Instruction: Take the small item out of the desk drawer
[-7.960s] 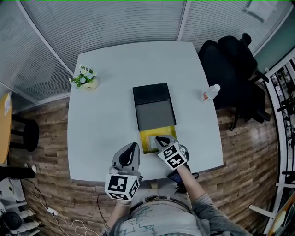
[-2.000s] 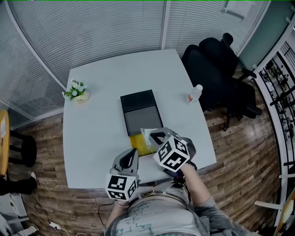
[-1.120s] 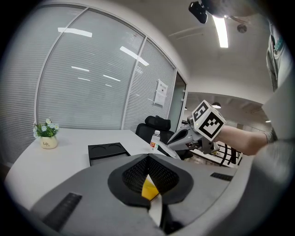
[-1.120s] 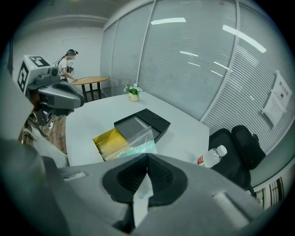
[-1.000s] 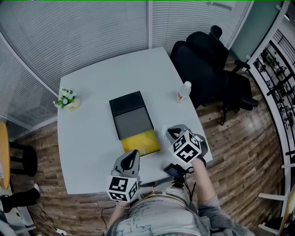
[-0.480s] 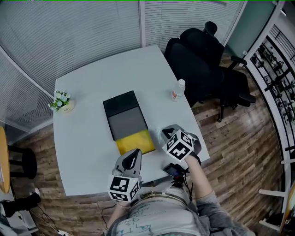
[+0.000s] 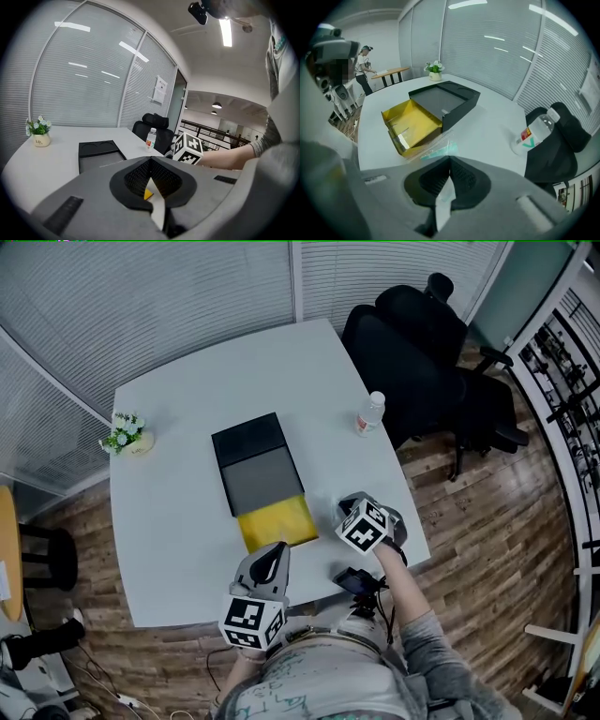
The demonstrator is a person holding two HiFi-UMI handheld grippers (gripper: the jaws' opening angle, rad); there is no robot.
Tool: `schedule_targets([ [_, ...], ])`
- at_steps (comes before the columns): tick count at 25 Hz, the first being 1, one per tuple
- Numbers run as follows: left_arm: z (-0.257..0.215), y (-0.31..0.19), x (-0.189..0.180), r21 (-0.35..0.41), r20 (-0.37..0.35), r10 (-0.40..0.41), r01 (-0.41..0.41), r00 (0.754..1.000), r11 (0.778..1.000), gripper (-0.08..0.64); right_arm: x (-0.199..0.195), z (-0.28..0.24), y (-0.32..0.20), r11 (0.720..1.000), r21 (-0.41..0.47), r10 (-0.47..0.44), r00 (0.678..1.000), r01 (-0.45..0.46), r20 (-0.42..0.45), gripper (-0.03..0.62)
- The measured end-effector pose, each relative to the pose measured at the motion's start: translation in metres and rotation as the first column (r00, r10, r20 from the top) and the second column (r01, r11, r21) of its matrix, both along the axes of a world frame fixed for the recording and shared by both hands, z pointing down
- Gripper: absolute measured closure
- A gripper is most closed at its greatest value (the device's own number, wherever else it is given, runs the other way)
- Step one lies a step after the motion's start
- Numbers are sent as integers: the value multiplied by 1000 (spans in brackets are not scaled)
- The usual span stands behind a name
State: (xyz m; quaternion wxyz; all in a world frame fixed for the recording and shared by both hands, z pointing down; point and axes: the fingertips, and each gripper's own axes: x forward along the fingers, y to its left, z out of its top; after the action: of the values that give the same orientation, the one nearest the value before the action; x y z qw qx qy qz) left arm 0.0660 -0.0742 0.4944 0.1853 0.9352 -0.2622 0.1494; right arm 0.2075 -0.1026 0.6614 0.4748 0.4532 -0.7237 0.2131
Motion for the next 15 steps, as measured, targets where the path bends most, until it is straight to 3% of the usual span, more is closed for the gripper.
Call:
schedule_targets([
  [15,9,1,-9,-13,26,-1,1,1000,1000,563,-7,66,0,997,-74,13,1000,-11,26,588],
])
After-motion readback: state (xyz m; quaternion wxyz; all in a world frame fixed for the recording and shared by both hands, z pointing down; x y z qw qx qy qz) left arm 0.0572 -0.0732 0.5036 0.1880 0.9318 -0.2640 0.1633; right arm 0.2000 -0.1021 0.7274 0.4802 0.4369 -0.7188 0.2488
